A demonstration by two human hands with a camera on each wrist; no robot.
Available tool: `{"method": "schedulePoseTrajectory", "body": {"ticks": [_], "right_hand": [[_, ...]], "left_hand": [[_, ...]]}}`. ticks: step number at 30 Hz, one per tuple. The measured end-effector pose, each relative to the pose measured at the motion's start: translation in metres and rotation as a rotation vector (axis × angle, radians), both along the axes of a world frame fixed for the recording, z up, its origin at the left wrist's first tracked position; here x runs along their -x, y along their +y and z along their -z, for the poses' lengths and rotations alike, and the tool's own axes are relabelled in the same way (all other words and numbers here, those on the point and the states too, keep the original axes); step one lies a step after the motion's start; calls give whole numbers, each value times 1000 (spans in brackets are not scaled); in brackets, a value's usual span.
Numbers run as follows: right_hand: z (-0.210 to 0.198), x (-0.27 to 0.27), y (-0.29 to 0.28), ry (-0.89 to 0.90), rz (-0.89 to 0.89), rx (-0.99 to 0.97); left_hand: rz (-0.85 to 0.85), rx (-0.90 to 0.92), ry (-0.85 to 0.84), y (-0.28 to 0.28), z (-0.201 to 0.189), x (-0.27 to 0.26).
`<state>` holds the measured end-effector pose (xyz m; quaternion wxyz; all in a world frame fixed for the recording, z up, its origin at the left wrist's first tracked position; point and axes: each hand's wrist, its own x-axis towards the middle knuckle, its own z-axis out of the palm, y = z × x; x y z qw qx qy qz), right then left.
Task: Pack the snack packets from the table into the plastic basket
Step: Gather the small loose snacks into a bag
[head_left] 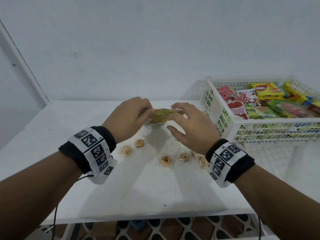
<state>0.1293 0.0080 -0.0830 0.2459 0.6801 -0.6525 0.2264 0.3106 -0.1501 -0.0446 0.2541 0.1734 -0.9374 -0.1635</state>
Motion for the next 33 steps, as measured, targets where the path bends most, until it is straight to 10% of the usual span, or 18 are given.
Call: {"method": "schedulePoseTrajectory", "body": {"ticks": [6,17,33], "right_hand": [[9,-10,9,-21,54,-84],[25,-22,-8,-136,5,-963],[29,-21,-35,-158,137,-881]], "left_hand": [[-63,17,43,-38,-4,2],[-415,141,474,-100,-49,-42],[-351,17,-328,-85,80,-106]]}}
